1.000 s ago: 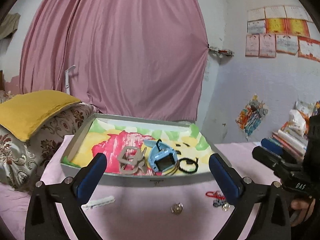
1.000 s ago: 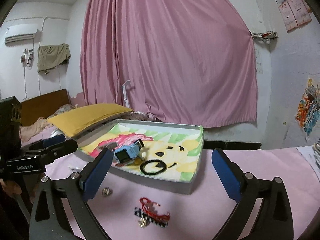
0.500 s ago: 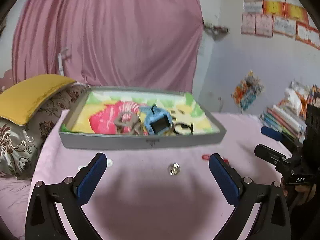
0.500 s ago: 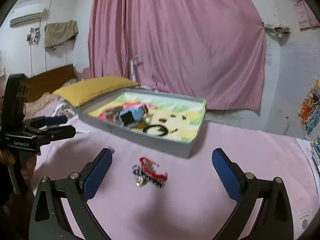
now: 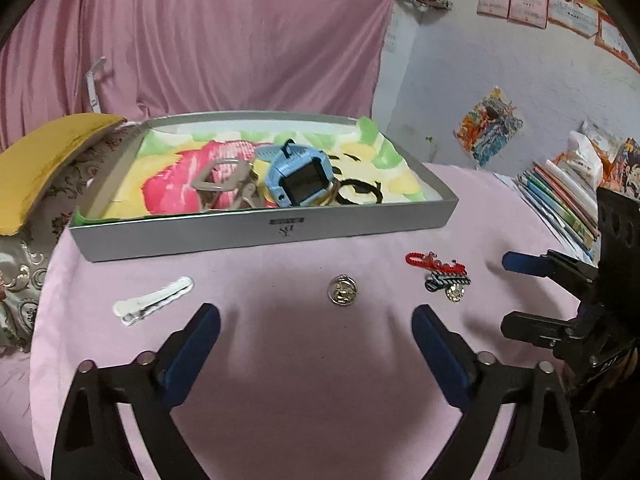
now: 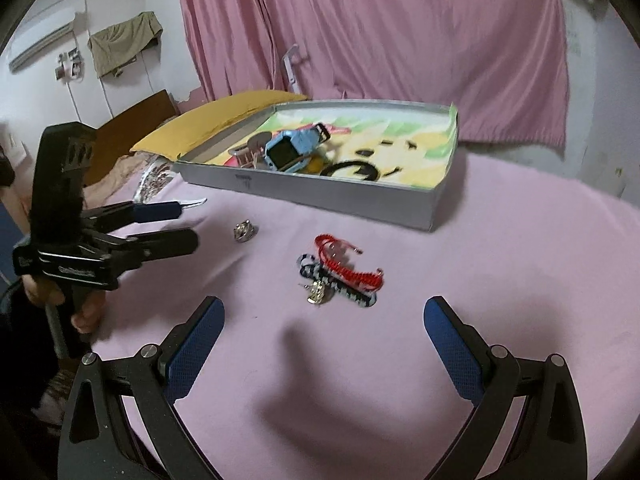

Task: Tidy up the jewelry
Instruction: 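Withdraw both tools from the tray toward the remaining small items, then grasp the silver ring with the left tool while the right tool grasps a small silver charm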

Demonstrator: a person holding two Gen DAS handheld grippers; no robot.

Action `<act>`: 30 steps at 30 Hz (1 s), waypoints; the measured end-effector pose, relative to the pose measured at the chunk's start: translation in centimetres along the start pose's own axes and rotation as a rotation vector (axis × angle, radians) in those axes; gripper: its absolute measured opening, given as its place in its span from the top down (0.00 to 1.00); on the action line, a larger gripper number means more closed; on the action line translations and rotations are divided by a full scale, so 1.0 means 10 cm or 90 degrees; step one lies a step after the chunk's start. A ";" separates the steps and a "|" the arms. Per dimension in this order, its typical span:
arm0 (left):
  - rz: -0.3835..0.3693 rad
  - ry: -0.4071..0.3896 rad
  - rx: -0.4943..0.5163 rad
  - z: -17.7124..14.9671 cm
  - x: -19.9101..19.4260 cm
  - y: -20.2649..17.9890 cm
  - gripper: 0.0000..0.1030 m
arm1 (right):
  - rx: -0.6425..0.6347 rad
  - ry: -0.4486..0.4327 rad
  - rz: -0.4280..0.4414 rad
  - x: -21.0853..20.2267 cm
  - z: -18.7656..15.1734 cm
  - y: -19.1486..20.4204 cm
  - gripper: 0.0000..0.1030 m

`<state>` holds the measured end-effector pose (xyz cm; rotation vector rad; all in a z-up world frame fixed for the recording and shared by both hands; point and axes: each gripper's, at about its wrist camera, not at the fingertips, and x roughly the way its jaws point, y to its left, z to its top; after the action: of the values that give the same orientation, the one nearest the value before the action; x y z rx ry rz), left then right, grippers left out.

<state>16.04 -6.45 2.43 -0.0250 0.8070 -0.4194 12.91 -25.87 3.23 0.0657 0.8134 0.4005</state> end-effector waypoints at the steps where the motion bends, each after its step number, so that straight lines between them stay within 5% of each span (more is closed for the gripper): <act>1: -0.002 0.007 0.003 0.00 0.02 -0.01 0.16 | -0.001 0.004 0.004 0.01 -0.01 0.01 0.05; 8: -0.025 0.048 0.015 0.02 0.19 -0.06 0.38 | -0.028 0.029 0.018 0.12 0.01 0.14 0.22; 15: -0.048 0.067 0.014 0.12 0.28 -0.06 0.54 | -0.041 0.045 0.024 0.18 0.05 0.18 0.55; 30: -0.022 0.083 0.058 0.20 0.41 -0.20 0.79 | -0.073 0.070 -0.005 0.35 0.17 0.20 0.80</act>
<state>19.28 -10.12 1.32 0.0737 0.9155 -0.4946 15.60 -22.52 2.38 -0.0671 0.8972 0.4451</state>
